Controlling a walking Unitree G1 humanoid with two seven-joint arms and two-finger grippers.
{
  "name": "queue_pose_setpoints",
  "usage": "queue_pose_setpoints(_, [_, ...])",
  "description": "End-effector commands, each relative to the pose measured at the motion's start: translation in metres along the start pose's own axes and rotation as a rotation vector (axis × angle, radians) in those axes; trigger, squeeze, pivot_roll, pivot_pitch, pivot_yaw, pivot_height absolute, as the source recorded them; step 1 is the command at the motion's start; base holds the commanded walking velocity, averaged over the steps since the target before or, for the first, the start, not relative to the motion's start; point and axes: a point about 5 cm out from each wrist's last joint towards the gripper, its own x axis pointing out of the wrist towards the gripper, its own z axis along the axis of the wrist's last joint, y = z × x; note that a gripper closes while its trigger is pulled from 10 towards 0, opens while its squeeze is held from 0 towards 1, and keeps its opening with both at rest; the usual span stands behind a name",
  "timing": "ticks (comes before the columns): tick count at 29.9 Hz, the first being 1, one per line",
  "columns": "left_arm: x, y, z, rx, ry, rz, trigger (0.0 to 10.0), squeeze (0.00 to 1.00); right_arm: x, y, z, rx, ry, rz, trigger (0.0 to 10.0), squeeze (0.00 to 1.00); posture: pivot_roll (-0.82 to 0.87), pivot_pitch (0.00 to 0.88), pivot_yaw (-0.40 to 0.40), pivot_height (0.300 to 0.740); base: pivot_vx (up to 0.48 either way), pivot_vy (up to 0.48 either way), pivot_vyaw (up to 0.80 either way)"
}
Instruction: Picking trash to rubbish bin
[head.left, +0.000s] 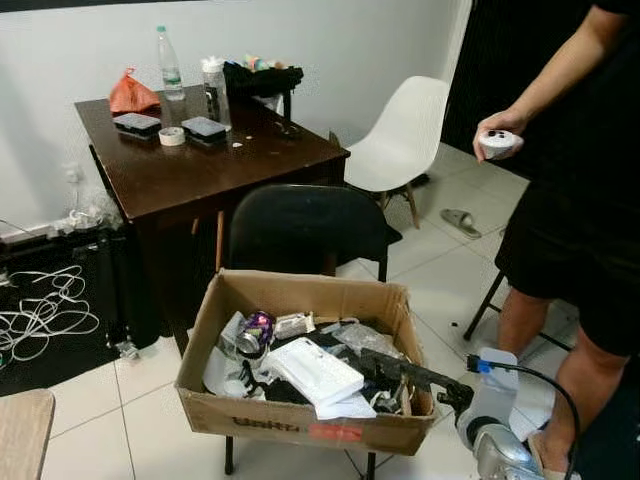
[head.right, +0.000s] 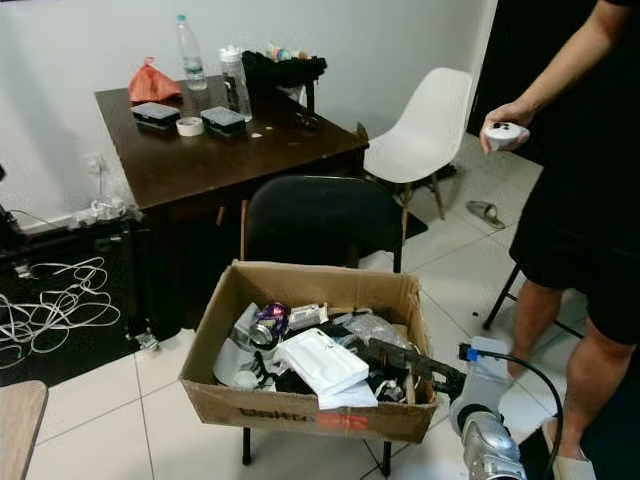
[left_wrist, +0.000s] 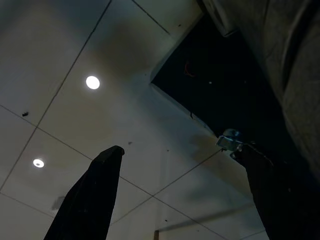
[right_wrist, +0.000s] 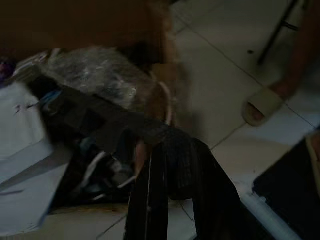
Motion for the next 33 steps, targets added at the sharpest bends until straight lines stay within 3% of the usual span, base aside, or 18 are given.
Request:
queue_pose_setpoints(1, [0.000,-0.002,0.005,0.008,-0.020,-0.006,10.0,0.00,0.000,0.002,0.002,-0.061,-0.027,0.015,10.0,0.00,-0.12,0.128,0.041,0.740,0.000,0.000,0.00])
queue_pose_setpoints(2, [0.000,-0.001,0.004,0.010,-0.018,-0.007,10.0,0.00,0.001,0.007,0.009,-0.112,-0.078,0.042,10.0,0.00,-0.12,0.130,0.042,0.740,0.000,0.000,0.00])
queue_pose_setpoints(6, [0.000,-0.001,0.004,0.010,-0.017,-0.007,10.0,0.00,0.001,0.009,0.020,-0.145,-0.145,0.054,10.0,0.00,-0.12,0.132,0.043,0.740,0.000,0.000,0.00])
queue_pose_setpoints(9, [0.000,0.000,0.002,0.010,-0.015,-0.006,10.0,0.00,0.003,0.017,0.042,-0.222,-0.263,0.087,10.0,0.00,-0.12,0.134,0.045,0.740,0.000,0.000,0.00])
queue_pose_setpoints(19, [0.000,0.001,0.002,0.015,-0.015,-0.005,10.0,0.00,0.007,0.034,0.062,-0.319,-0.346,0.153,10.0,0.01,-0.12,0.130,0.049,0.740,0.000,0.000,0.00])
queue_pose_setpoints(20, [0.000,0.001,0.003,0.015,-0.016,-0.005,10.0,0.00,0.008,0.036,0.062,-0.321,-0.345,0.169,10.0,0.22,-0.12,0.130,0.049,0.740,0.000,0.000,0.00])
queue_pose_setpoints(21, [0.000,0.001,0.003,0.016,-0.017,-0.005,10.0,0.00,0.008,0.039,0.062,-0.312,-0.347,0.193,10.0,0.67,-0.12,0.130,0.049,0.740,0.000,0.000,0.00])
queue_pose_setpoints(22, [0.000,0.001,0.003,0.016,-0.017,-0.005,10.0,0.00,0.008,0.039,0.062,-0.312,-0.347,0.193,10.0,0.67,-0.12,0.130,0.049,0.740,0.000,0.000,0.00])
queue_pose_setpoints(23, [0.000,0.001,0.004,0.015,-0.019,-0.005,10.0,0.00,0.007,0.044,0.063,-0.289,-0.354,0.235,10.0,1.00,-0.12,0.127,0.048,0.740,0.000,0.000,0.00])
queue_pose_setpoints(27, [0.000,0.000,0.007,0.013,-0.025,-0.004,10.0,0.00,0.004,0.061,0.059,-0.243,-0.348,0.368,10.0,1.00,-0.13,0.121,0.044,0.740,0.000,0.000,0.00])
queue_pose_setpoints(30, [0.000,-0.001,0.007,0.013,-0.025,-0.004,10.0,0.00,0.004,0.061,0.054,-0.241,-0.331,0.375,10.0,1.00,-0.13,0.121,0.044,0.740,0.000,0.000,0.00])
queue_pose_setpoints(32, [0.001,-0.002,0.008,0.012,-0.026,-0.006,10.0,0.00,0.002,0.057,0.037,-0.235,-0.255,0.353,10.0,1.00,-0.13,0.119,0.042,0.740,0.000,0.000,0.00])
queue_pose_setpoints(33, [0.001,-0.002,0.008,0.012,-0.027,-0.007,10.0,0.00,0.001,0.054,0.029,-0.230,-0.225,0.339,10.0,0.84,-0.13,0.120,0.042,0.740,0.000,0.000,0.00])
